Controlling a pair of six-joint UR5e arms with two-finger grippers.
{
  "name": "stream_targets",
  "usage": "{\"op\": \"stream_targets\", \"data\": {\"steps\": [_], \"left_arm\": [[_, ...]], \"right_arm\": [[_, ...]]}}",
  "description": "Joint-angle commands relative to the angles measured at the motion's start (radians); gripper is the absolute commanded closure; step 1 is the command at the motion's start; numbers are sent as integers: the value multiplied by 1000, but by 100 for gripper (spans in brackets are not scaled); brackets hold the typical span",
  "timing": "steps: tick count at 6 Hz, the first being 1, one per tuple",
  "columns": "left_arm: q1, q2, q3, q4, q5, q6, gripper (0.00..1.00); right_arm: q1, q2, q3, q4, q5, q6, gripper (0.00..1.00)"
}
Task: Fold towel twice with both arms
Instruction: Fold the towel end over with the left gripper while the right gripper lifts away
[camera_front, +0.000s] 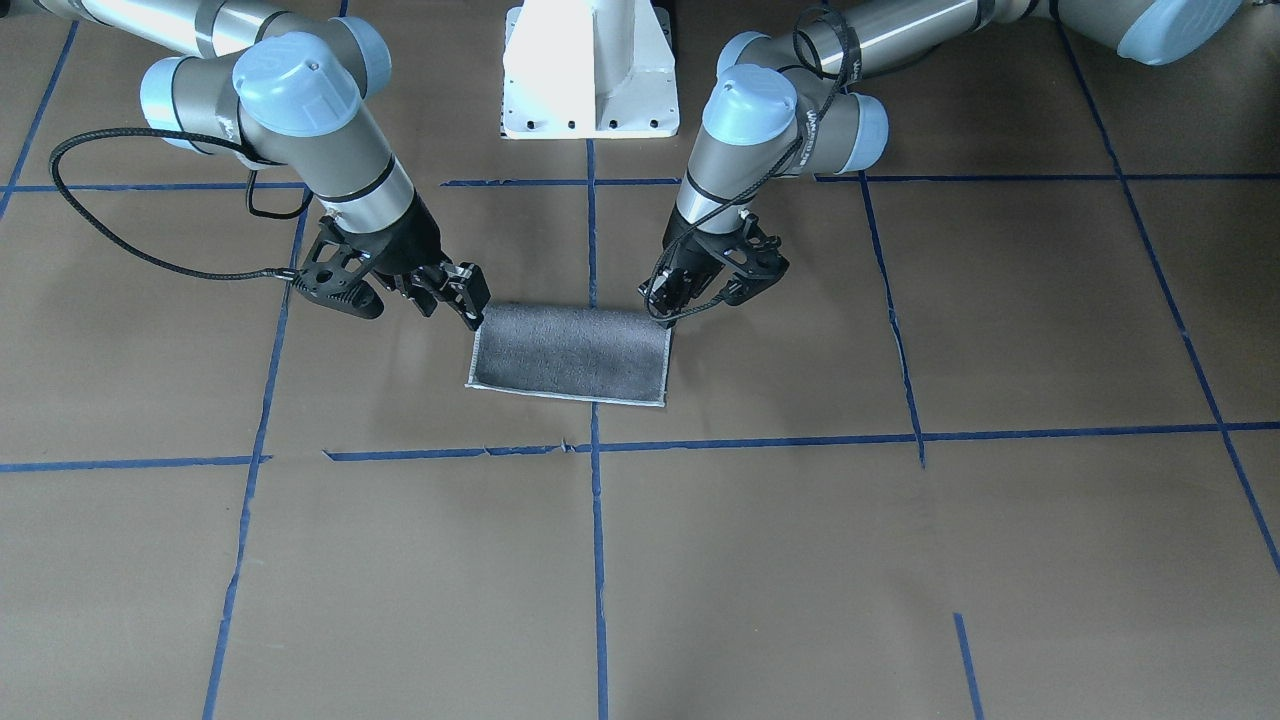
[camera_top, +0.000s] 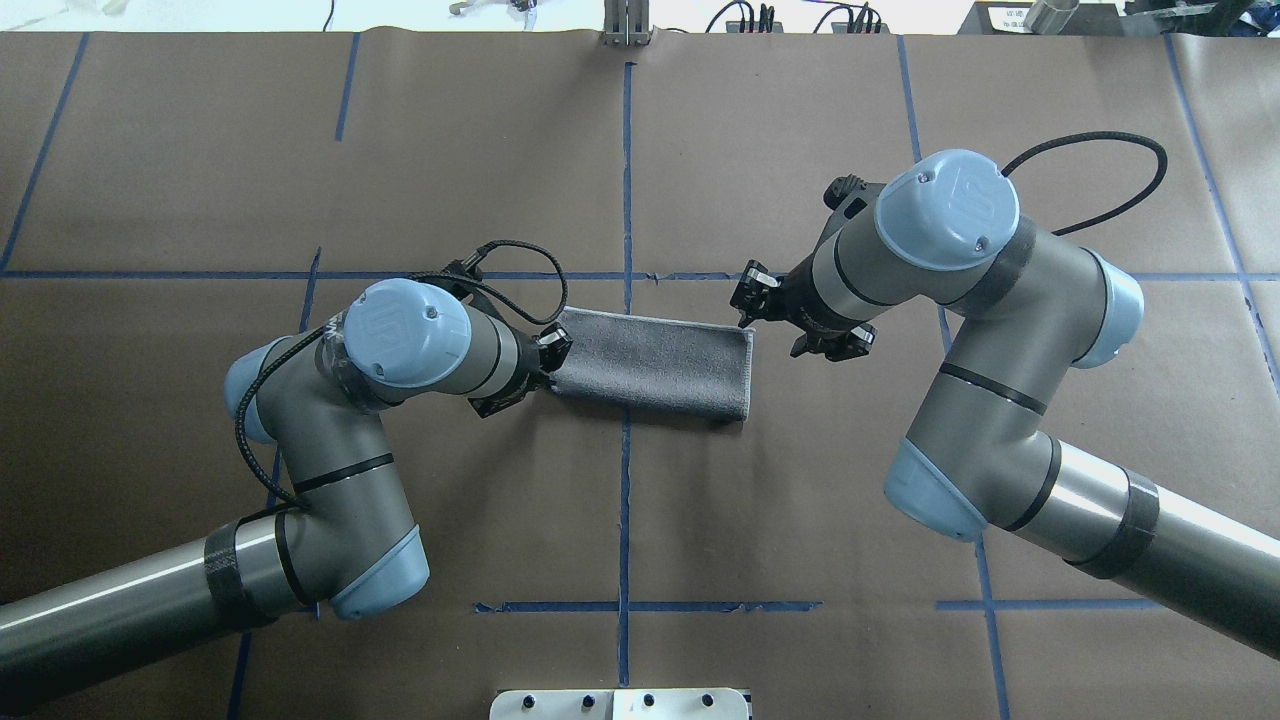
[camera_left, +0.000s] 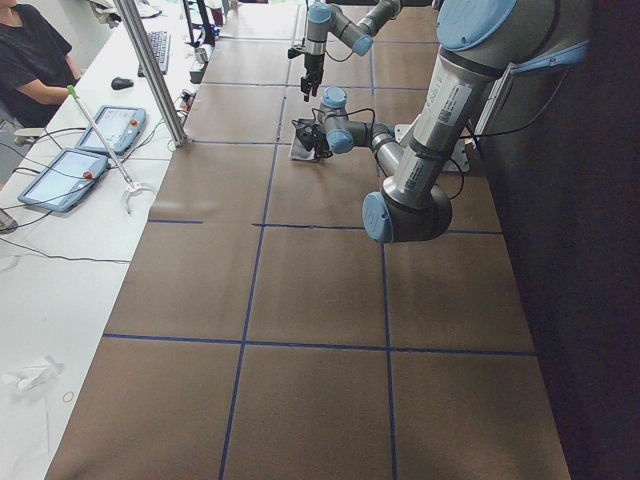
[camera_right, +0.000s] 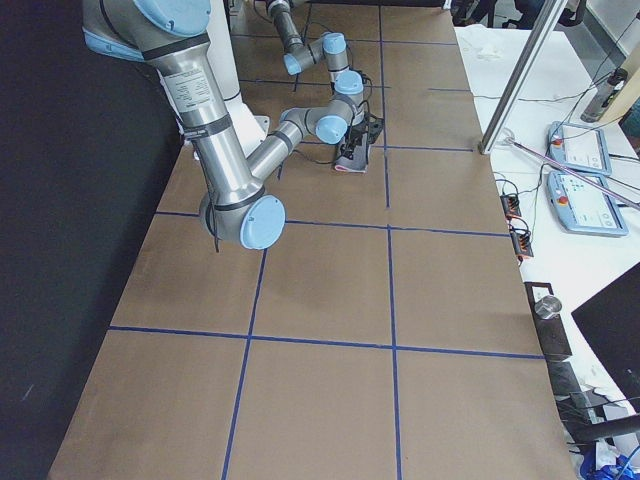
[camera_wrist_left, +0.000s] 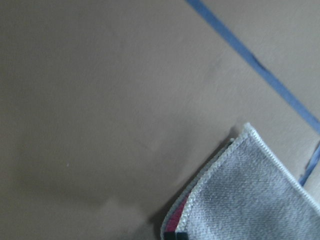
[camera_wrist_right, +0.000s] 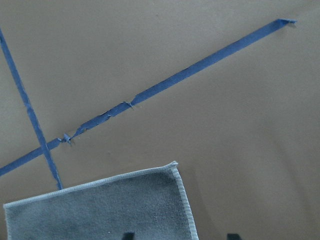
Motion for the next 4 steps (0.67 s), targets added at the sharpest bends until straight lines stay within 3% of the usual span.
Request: {"op": "stream_targets", "data": {"steps": [1,4], "left_arm": [[-22,18,-3,2,0,115,100],[-97,-32,2,-10,2,343,99]], "right_arm": [[9,-20,23,-2,9,-1,31],[124,-68,78,-3,133,-3,31]]}}
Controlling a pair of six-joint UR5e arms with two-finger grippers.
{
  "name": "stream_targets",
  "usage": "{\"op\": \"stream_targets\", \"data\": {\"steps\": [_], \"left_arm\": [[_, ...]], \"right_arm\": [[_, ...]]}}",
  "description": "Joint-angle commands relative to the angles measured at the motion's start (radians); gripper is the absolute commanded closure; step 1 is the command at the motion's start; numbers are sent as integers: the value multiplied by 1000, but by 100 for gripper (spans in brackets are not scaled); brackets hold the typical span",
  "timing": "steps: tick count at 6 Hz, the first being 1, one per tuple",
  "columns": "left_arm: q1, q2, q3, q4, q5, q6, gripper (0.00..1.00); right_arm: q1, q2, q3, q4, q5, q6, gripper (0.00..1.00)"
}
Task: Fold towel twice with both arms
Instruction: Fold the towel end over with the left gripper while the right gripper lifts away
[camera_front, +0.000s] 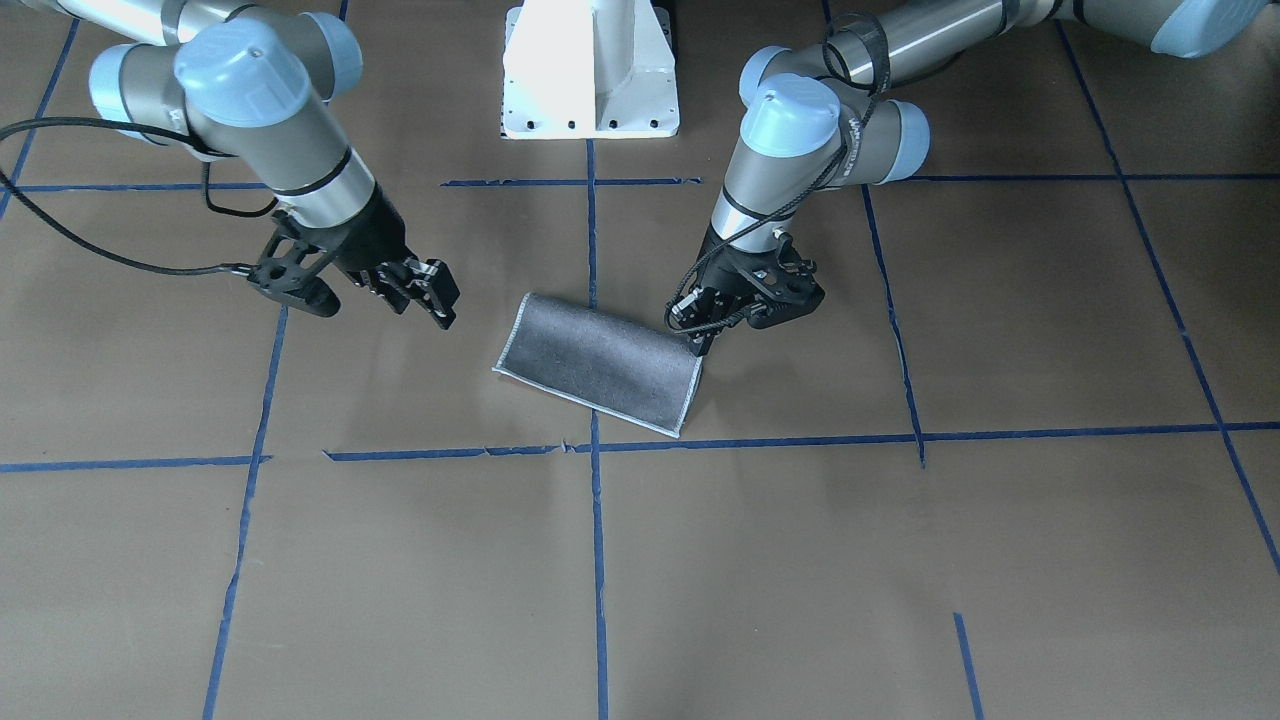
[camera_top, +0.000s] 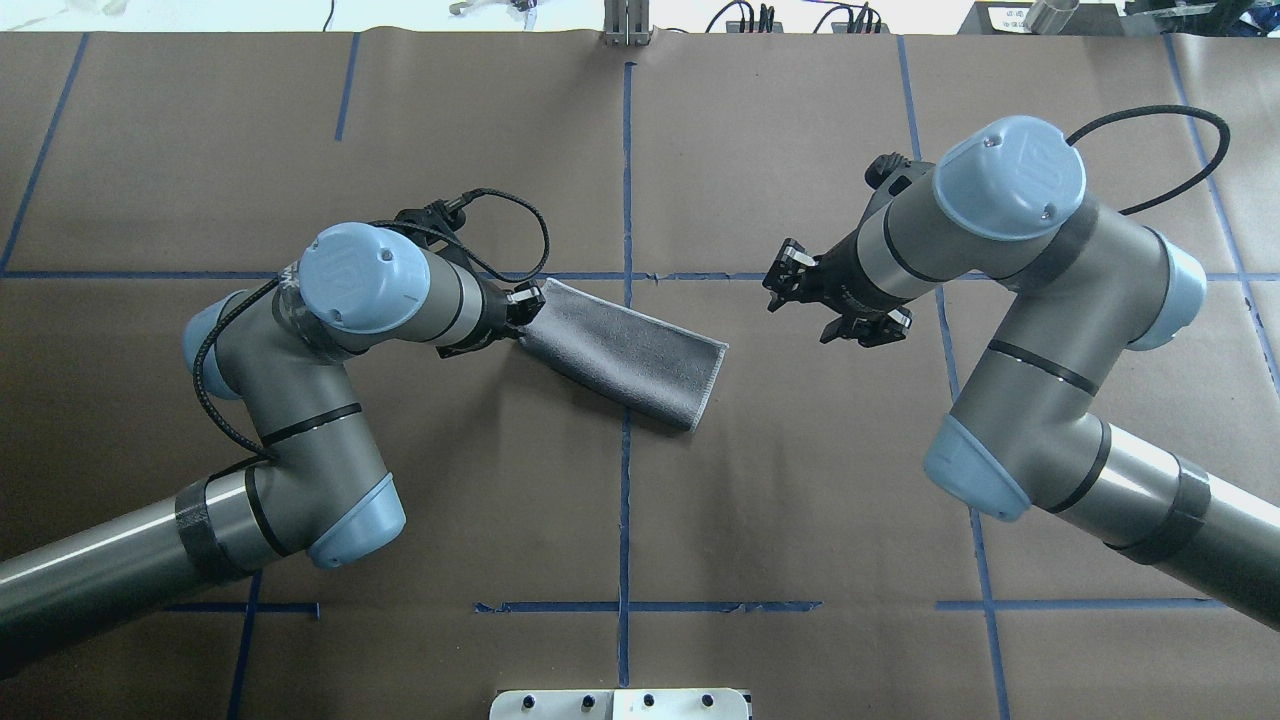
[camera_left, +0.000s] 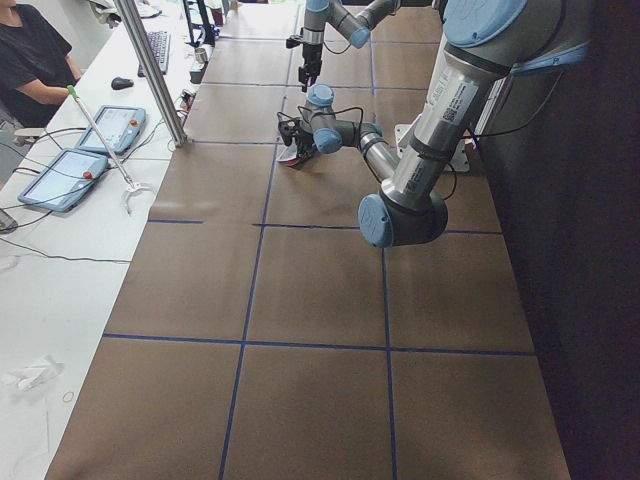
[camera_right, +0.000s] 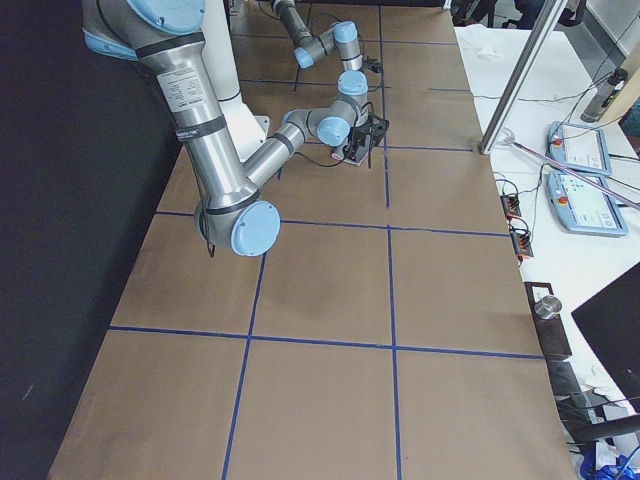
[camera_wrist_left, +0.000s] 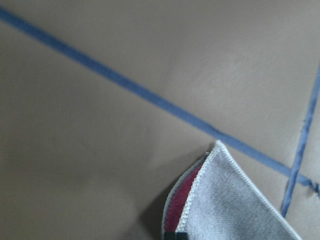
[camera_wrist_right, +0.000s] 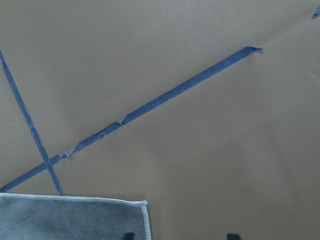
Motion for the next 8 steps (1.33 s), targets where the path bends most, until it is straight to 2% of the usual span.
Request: {"op": "stream_targets", "data": {"steps": [1,2,3,6,8], "left_arm": [[5,-89,10,0,4,83,98],[99,-114,37,0,83,83,97],[191,-124,62,-17,244,80,97],[195,-209,67,-24,253,73,97],[227,-215,83,-24,259,74,95]], "right_arm": [[68,-26,28,0,72,-12,31],[78,-26,28,0,79,-16,31],[79,-27,27,0,79,-18,31],[78,-38,30,0,79,-18,31],[78,-39,30,0,79,-18,31]]}}
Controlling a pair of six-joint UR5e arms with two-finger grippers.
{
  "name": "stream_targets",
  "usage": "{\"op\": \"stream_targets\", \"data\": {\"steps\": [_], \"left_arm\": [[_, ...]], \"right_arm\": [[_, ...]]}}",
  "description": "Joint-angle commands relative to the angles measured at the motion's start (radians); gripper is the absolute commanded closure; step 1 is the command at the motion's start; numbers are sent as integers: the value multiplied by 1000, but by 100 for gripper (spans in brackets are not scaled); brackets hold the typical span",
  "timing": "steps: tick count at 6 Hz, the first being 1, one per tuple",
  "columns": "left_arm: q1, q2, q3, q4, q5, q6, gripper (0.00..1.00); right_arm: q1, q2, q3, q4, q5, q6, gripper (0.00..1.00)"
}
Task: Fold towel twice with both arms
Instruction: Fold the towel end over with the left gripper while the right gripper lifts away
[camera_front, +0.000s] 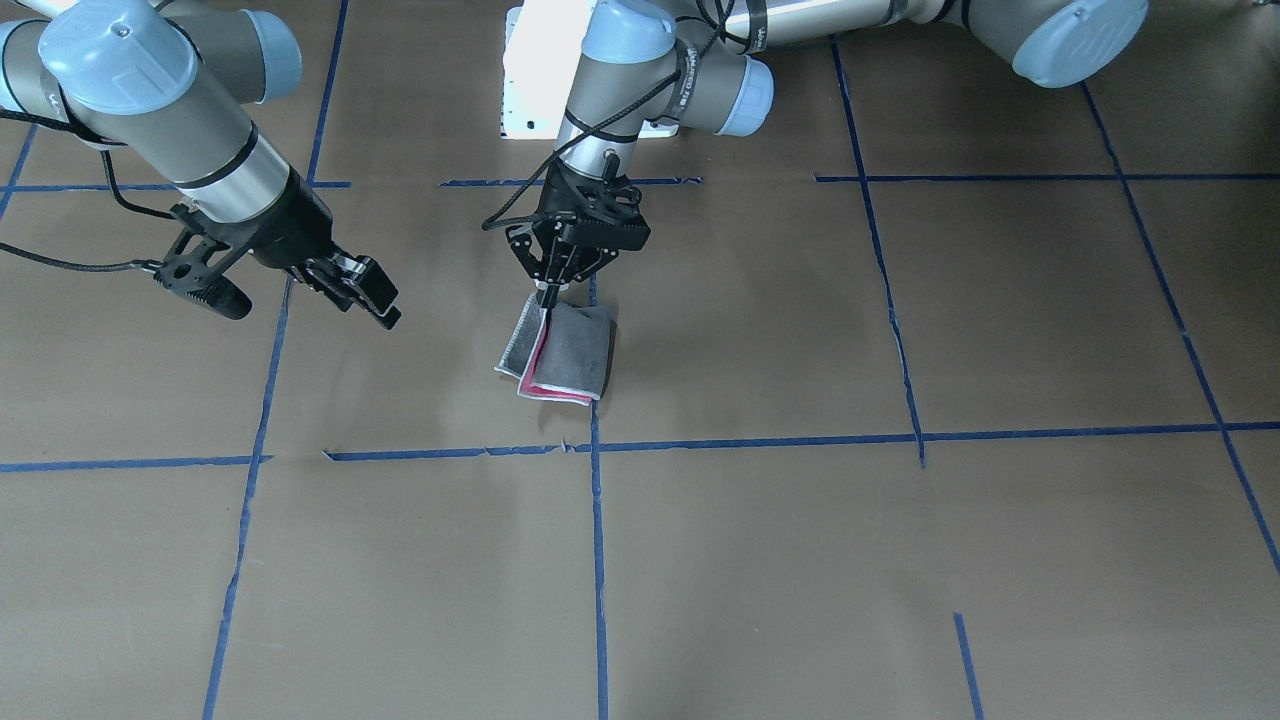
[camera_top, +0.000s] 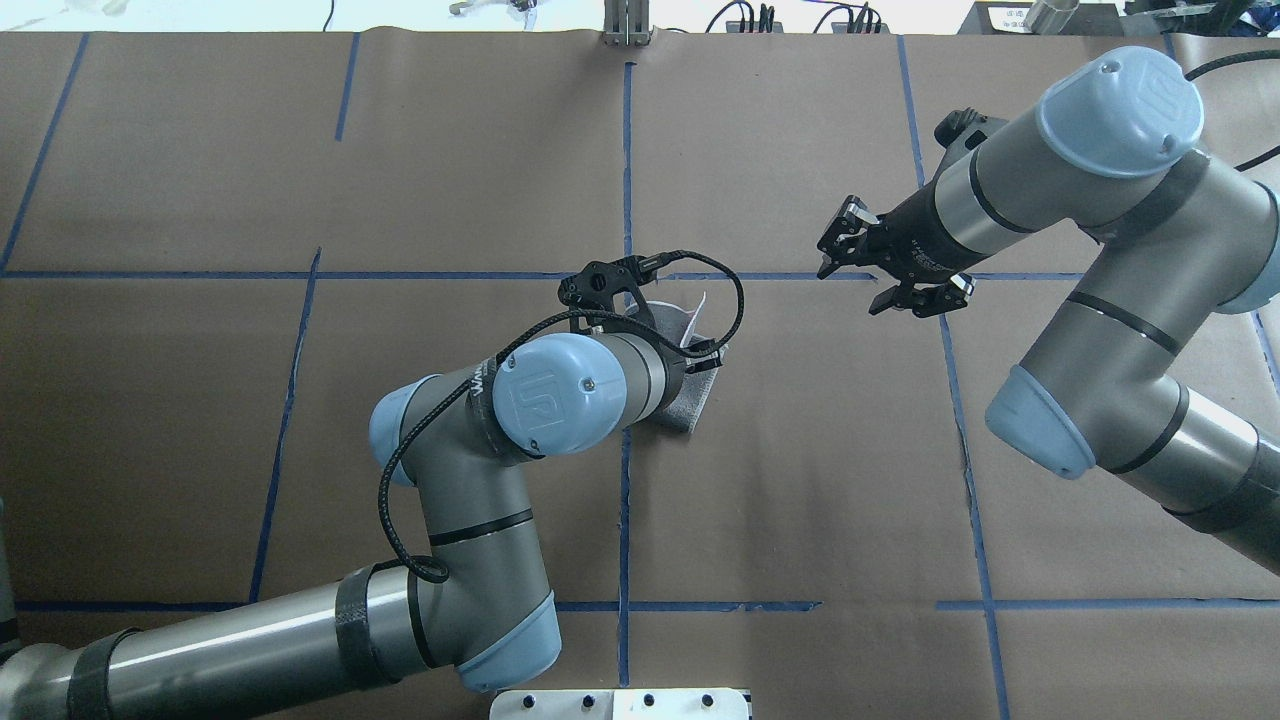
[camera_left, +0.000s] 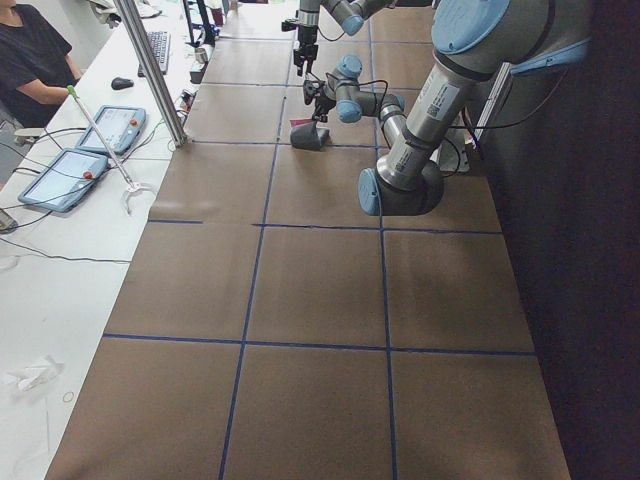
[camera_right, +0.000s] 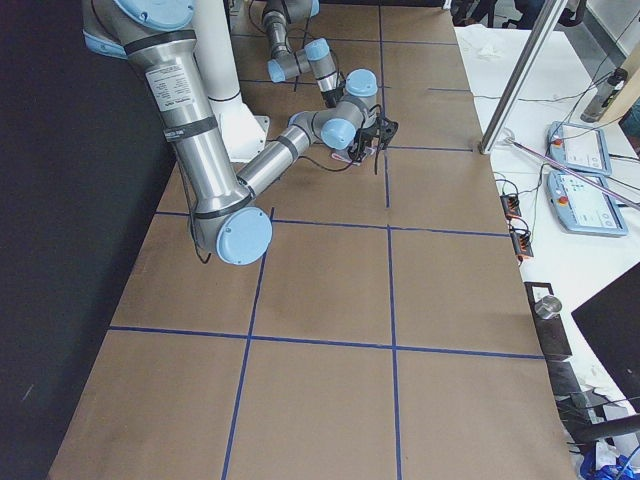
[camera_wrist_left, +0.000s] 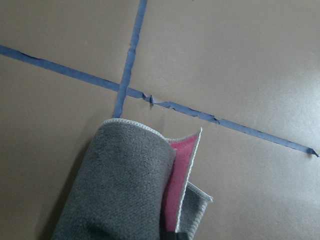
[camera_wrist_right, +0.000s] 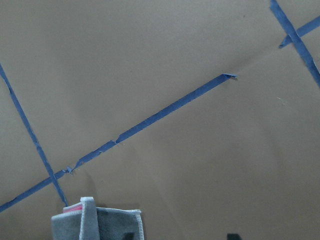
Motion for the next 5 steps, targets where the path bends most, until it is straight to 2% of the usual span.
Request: {"op": "stream_targets", "data": {"steps": [1,2,3,4,5], "left_arm": [[32,-5,40,-9,2,5,70],[38,-5,52,-43,2,4,27],[38,-4,42,-45,2,5,0],[21,4,-16,-49,-5,5,0],[-6,33,-56,-46,-8,10,0]], "right_arm": [[0,0,-1,0,-2,0,30],[0,0,1,0,0,2,30],[0,2,1,0,-2,0,26],[12,2,1,0,0,0,25],[46,-10,1,0,23,0,4]]}}
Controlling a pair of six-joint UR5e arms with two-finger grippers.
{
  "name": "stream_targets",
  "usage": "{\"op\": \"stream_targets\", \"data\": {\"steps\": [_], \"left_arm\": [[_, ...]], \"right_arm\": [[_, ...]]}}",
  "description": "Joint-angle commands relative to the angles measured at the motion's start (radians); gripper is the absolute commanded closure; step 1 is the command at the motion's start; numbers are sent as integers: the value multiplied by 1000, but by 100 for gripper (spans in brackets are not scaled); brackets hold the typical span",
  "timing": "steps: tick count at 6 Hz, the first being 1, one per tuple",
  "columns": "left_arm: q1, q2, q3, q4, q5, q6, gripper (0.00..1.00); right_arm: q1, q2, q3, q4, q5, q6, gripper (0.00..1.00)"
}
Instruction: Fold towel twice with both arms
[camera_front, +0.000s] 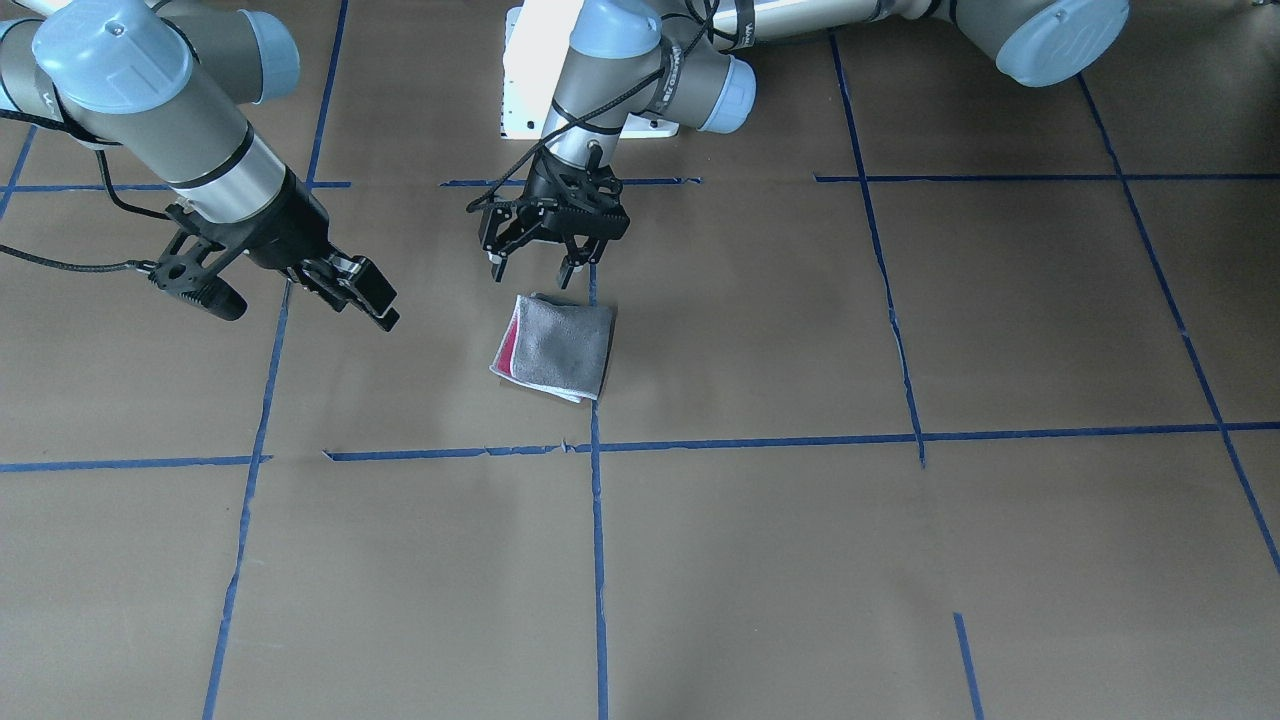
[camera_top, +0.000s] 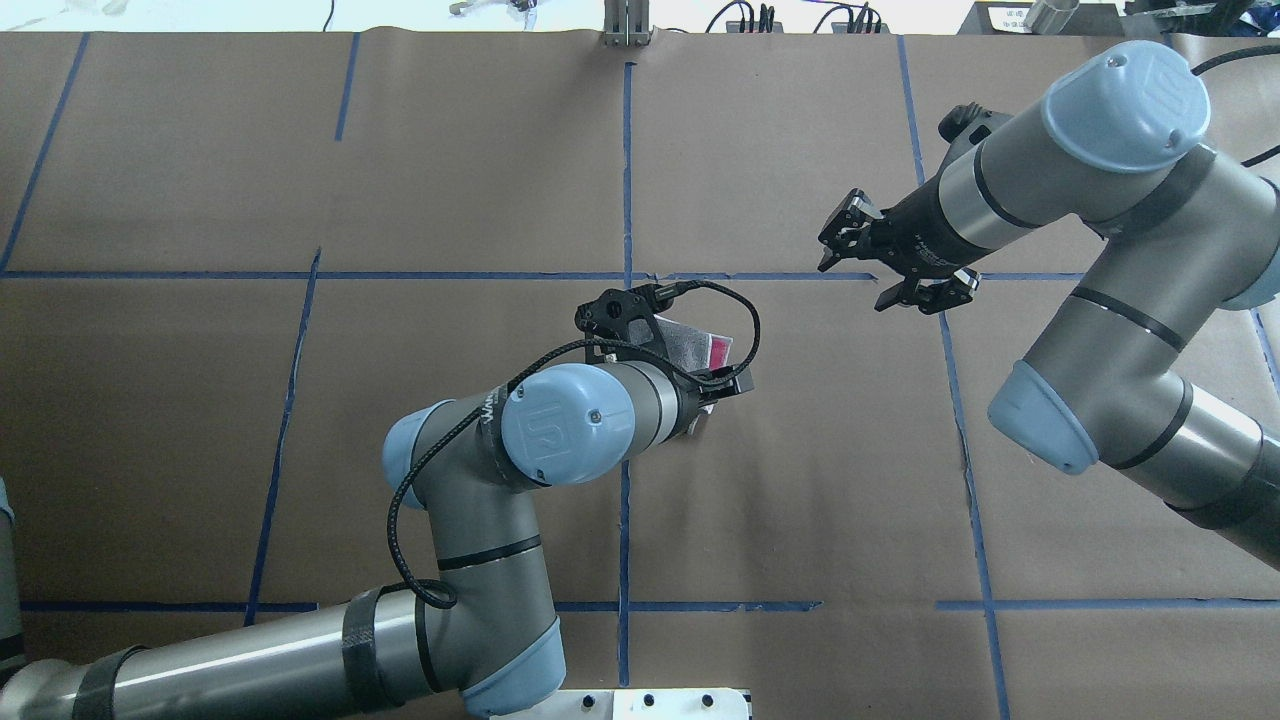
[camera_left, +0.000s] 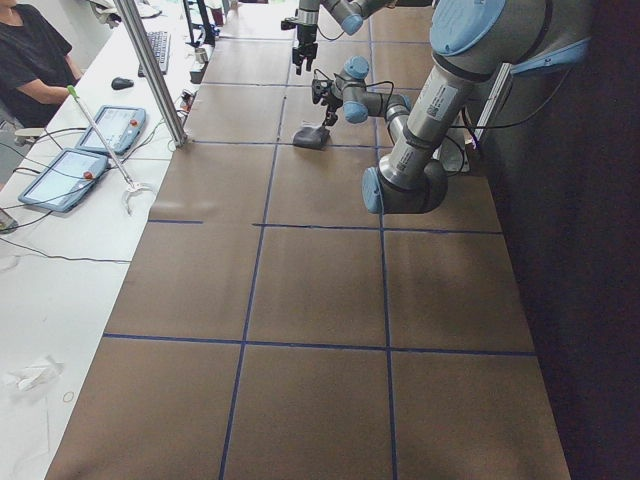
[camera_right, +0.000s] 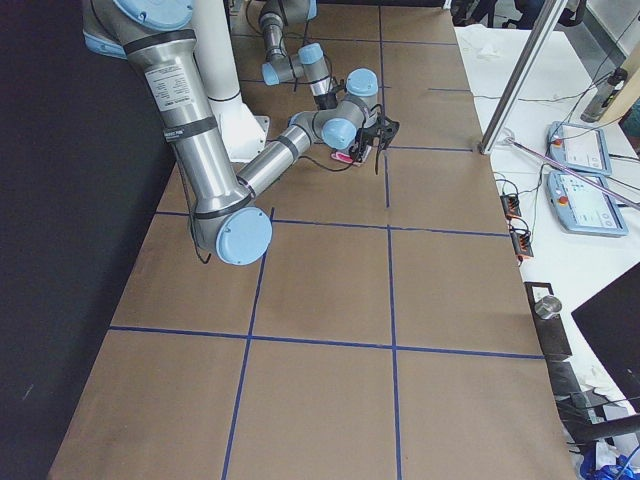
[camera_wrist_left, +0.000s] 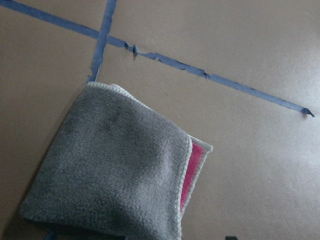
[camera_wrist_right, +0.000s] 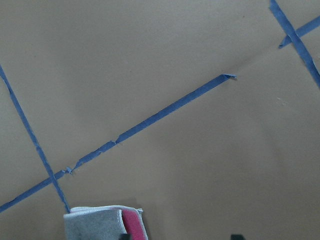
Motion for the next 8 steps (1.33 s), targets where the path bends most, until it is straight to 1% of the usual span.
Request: {"op": "stream_targets", "data": {"steps": [1,2,3,4,5,6,7,8], "left_arm": [[-72,99,-93,-4,-55,11,0],[-161,188,-162,5,-229,102,0],[-230,271,-217,6,-328,192,0],[-320,349,-235,6,-461,309,0],[-424,432,-242,6,-573,383,0],[-536,542,-250,6,-687,586,0],[-630,642,-256,5,-770,735,0],[-743,734,-256,6,-850,938,0]], "right_arm": [[88,-37,6,2,69,-67,0],[166,-92,6,2,123,-194,0],[231,-158,6,2,140,-360,0],[289,-218,-1,0,161,-538,0],[337,-275,-5,-3,168,-681,0],[395,-354,-6,-3,169,-870,0],[437,-394,-11,-38,169,-1016,0],[499,-392,-6,-187,178,-1218,0]]}}
